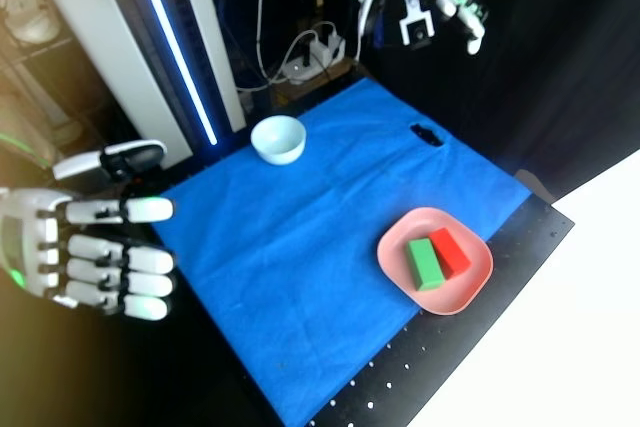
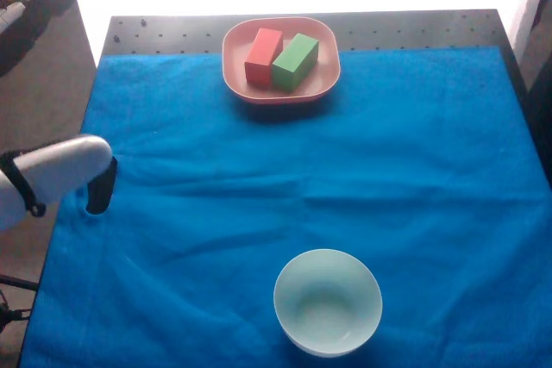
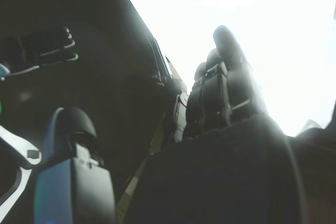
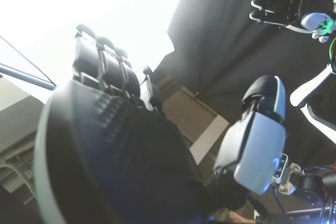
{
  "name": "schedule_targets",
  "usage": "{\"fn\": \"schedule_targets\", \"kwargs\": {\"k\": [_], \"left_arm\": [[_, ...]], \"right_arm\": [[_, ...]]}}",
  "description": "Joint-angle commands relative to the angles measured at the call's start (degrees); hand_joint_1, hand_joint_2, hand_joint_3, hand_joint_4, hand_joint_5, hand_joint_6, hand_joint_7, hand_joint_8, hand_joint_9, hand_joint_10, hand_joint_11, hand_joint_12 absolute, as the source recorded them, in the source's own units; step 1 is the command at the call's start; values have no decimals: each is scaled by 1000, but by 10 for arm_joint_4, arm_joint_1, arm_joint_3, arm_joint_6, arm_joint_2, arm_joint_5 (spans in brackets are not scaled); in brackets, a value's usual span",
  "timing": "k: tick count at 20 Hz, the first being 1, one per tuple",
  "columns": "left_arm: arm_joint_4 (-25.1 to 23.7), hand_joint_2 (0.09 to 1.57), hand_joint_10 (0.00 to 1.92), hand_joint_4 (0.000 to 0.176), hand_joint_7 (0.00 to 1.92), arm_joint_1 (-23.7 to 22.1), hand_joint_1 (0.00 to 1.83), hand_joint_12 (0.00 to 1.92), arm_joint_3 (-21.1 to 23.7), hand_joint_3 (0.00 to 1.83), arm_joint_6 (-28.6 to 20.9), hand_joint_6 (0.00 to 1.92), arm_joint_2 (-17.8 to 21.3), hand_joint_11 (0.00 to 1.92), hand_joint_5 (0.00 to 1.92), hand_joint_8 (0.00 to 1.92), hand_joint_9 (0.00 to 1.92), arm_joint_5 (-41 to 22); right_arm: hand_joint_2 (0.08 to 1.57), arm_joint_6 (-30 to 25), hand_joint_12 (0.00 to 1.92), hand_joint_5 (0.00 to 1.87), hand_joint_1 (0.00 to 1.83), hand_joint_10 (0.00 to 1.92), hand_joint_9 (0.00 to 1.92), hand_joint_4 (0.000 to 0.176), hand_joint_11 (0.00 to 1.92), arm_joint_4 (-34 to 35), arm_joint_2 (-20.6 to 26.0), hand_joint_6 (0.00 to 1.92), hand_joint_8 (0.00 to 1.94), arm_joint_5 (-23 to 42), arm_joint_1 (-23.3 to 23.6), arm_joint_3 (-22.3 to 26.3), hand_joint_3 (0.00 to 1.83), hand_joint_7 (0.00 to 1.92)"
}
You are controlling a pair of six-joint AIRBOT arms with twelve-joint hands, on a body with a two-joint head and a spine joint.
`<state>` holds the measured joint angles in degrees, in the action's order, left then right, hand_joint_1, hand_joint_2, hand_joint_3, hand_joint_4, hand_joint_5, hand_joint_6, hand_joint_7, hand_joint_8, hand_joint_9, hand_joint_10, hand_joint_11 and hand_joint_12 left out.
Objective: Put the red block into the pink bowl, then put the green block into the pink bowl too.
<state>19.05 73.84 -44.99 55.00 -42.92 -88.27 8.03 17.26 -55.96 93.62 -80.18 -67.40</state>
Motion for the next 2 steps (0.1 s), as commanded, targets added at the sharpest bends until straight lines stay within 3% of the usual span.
{"fn": "schedule_targets", "kwargs": {"k": [1, 2], "left_arm": [[-7, 1083, 2, 175, 0, -5, 270, 692, -4, 0, -4, 0, -1, 0, 0, 0, 69, -90], [-8, 1057, 1, 176, 0, -8, 290, 603, -7, 0, -4, 0, 0, 0, 0, 0, 47, -99]], "right_arm": [[831, -2, 0, 0, 719, 0, 0, 160, 0, 8, 0, 0, 0, 74, 5, 0, 11, 0], [853, -2, 0, 0, 705, 0, 0, 173, 0, 5, 0, 0, 0, 74, 5, -1, 14, 0]]}}
